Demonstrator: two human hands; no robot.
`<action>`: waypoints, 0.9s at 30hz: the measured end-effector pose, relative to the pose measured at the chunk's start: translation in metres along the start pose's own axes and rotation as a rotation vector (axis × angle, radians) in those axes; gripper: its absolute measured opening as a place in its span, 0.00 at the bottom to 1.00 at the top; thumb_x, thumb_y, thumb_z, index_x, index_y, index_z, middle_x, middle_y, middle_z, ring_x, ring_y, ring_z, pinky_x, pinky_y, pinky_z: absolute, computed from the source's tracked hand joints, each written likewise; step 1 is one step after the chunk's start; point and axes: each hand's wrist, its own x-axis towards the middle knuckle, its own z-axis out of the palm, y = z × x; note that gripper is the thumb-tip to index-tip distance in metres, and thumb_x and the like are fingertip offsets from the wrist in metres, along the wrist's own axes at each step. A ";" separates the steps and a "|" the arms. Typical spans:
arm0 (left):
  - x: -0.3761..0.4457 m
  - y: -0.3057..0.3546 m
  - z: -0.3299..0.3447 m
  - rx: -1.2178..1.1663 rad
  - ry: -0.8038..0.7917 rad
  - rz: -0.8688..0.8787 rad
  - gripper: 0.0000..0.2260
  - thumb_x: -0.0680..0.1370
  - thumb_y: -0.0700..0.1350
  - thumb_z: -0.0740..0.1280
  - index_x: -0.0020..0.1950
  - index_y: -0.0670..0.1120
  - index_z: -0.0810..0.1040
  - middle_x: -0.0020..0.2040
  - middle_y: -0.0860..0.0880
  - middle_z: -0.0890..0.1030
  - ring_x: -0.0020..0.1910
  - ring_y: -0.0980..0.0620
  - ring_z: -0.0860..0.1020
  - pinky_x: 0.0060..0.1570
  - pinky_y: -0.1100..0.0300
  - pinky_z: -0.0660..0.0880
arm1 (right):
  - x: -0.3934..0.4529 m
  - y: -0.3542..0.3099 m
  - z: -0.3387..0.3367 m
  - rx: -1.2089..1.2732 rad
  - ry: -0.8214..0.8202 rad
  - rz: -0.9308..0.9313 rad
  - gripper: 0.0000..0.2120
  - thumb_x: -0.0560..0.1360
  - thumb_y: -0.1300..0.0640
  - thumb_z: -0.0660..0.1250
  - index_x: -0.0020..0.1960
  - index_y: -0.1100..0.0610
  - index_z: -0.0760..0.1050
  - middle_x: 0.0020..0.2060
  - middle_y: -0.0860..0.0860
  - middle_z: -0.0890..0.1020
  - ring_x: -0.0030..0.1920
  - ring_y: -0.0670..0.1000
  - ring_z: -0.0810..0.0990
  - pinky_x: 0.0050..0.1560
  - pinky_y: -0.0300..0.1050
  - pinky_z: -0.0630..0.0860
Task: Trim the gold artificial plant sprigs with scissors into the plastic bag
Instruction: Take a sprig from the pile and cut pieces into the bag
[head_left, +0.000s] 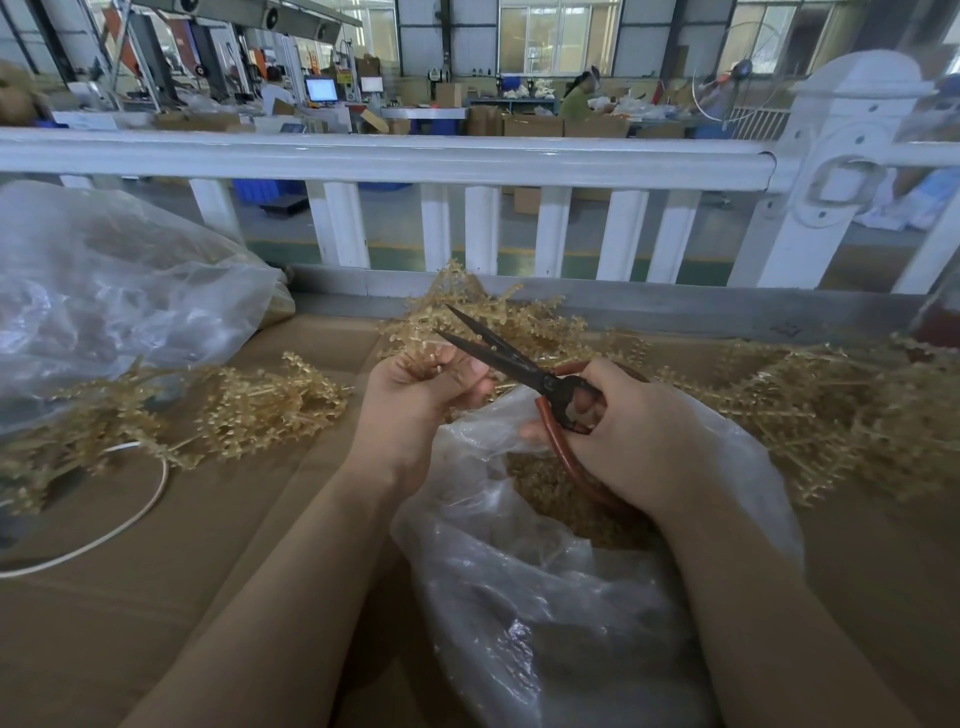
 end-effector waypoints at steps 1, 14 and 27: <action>0.000 0.000 0.000 0.001 -0.001 0.002 0.06 0.67 0.38 0.72 0.41 0.37 0.80 0.35 0.46 0.82 0.35 0.52 0.80 0.41 0.62 0.78 | 0.000 0.001 0.001 0.002 0.009 0.001 0.27 0.62 0.16 0.55 0.44 0.38 0.68 0.31 0.37 0.76 0.33 0.36 0.74 0.31 0.34 0.70; 0.000 0.000 -0.002 0.157 0.015 0.086 0.05 0.74 0.29 0.70 0.42 0.38 0.82 0.35 0.48 0.84 0.35 0.53 0.82 0.39 0.64 0.78 | -0.003 -0.001 -0.003 -0.011 0.027 -0.047 0.31 0.61 0.14 0.43 0.43 0.38 0.64 0.32 0.36 0.74 0.33 0.35 0.72 0.30 0.33 0.63; 0.001 -0.001 -0.002 0.162 0.017 0.078 0.06 0.73 0.31 0.71 0.38 0.39 0.82 0.34 0.45 0.82 0.35 0.51 0.82 0.41 0.60 0.79 | -0.004 -0.003 -0.001 0.001 0.120 -0.053 0.26 0.64 0.16 0.47 0.36 0.38 0.59 0.25 0.37 0.69 0.26 0.35 0.67 0.26 0.32 0.57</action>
